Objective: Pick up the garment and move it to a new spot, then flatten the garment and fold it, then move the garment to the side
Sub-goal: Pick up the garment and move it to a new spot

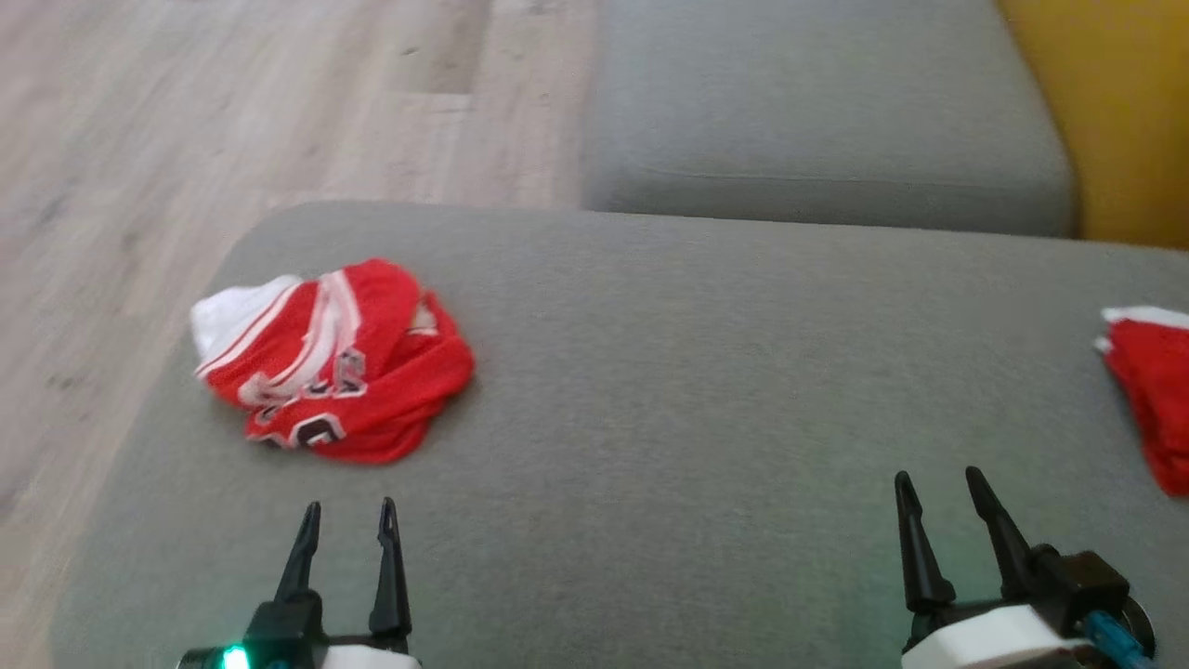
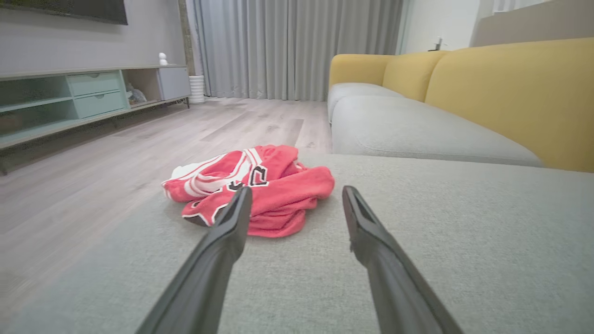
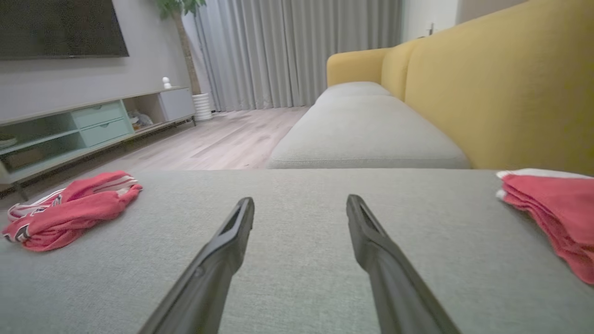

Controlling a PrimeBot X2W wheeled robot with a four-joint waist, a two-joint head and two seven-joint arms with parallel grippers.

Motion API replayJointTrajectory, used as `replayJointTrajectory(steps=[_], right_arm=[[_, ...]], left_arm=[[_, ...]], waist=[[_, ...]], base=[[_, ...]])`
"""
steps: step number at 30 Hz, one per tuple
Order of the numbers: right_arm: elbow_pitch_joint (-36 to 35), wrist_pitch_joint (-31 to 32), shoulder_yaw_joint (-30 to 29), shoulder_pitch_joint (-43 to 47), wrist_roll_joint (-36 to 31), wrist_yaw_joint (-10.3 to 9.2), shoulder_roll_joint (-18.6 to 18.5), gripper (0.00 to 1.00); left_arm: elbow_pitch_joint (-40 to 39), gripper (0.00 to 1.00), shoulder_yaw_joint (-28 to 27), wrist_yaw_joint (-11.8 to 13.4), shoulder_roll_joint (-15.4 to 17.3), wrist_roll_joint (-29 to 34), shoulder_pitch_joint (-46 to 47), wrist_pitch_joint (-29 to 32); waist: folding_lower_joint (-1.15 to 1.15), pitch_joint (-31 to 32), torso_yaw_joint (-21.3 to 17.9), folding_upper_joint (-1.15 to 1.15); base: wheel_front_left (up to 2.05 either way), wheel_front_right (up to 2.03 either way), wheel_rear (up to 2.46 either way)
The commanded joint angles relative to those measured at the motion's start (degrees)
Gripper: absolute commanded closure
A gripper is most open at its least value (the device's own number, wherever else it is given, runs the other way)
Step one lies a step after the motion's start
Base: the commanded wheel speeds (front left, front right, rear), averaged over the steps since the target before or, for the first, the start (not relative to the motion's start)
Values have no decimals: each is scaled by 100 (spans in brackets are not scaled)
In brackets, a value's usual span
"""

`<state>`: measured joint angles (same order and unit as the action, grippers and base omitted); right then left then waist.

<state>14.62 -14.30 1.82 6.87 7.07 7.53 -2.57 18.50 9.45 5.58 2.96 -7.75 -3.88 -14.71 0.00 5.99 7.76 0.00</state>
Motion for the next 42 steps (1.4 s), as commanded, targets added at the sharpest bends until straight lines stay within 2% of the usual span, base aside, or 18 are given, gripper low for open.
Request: replayJointTrajectory(steps=[1, 7, 10, 16, 20, 23, 28, 29, 32, 33, 38, 39, 40, 42], right_arm=[[-196, -70, 133, -115, 42, -4, -32, 0], [-203, -70, 122, -157, 62, -4, -32, 0], [-196, -70, 78, -194, -3, -4, -32, 0], [-254, -70, -38, -272, -227, -4, -89, 0], [-385, -70, -56, -539, -337, -4, -491, 0], [-481, -70, -94, -772, -383, -4, -889, 0], [-632, -70, -162, -1140, -395, -4, -1439, 0], [-632, -70, -162, -1140, -395, -4, -1439, 0], [-716, -70, -199, -1315, -389, -4, -1590, 0], [-757, -70, -204, -1402, -383, -4, -1640, 0], [-787, -70, -203, -1480, -393, -4, -1619, 0], [-788, -70, -203, -1482, -397, -4, -1602, 0], [-786, -70, -203, -1487, -400, -4, -1583, 0], [-760, -70, -201, -1493, -402, -4, -1541, 0]], left_arm=[[-200, 0, -194, 29, -8, -22, 296, -29], [-304, 0, -528, 33, 8, 79, 198, -29], [-381, 0, -709, 6, 32, 119, 172, -29], [-562, 0, -894, -157, 115, 251, 614, -29], [-477, 0, -906, -315, 184, 330, 1570, -29], [61, 0, -894, -442, 225, 318, 2546, -29], [1786, 0, -943, -628, 251, 84, 4192, 285], [1786, 0, -943, -628, 251, 84, 4192, 285], [2812, 0, -1138, -646, 241, -216, 4877, 655], [3400, 0, -1251, -598, 243, -367, 5174, 894], [4464, 0, -1369, -633, 256, -593, 5525, 1211], [4575, 48, -1383, -654, 267, -620, 5562, 1166], [4633, 100, -1418, -649, 288, -655, 5598, 1022], [4706, 100, -1361, -672, 315, -608, 5651, 722]], waist=[[0, -79, 520, 0], [0, -195, 1375, 0], [0, -297, 1640, 0], [0, -764, 1803, 0], [0, -1561, 1675, 0], [0, -2157, 1555, 0], [0, -2924, 1295, 0], [0, -2924, 1295, 0], [0, -3196, 1113, 0], [0, -3322, 1004, 0], [0, -3484, 813, 0], [0, -3495, 788, 0], [0, -3498, 761, 0], [0, -3456, 722, 0]], base=[[0, 0, 0], [0, 0, 0], [0, 0, 0], [0, 0, 0], [0, 0, 0], [0, 0, 0], [0, 0, 0], [0, 0, 0], [0, 0, 0], [0, 0, 0], [0, 0, 0], [0, 0, 0], [0, 0, 0], [0, 0, 0]])
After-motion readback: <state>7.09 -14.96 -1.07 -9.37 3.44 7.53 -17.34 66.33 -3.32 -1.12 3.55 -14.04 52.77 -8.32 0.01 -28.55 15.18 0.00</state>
